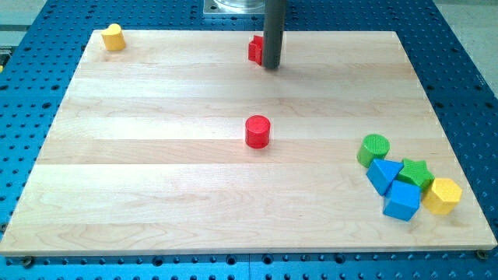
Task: Slightly move the red star to the left
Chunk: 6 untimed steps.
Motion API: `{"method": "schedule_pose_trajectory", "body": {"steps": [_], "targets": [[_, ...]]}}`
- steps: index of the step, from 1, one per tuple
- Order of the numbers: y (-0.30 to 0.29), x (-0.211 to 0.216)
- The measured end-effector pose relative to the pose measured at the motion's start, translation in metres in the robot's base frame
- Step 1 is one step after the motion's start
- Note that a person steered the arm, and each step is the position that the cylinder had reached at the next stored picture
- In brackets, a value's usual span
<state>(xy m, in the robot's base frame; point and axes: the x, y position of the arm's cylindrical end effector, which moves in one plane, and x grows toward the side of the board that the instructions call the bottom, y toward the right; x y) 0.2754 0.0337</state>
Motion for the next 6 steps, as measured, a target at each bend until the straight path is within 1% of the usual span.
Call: {"method": "schedule_pose_trajectory", "body": {"steps": [1, 2, 3, 4, 5, 6], "targets": [[-0.007, 0.01], [0.018, -0.004], [0.052, -0.027], [0.038, -0.048], [0.016, -0.05], [0.019, -0.048]]}}
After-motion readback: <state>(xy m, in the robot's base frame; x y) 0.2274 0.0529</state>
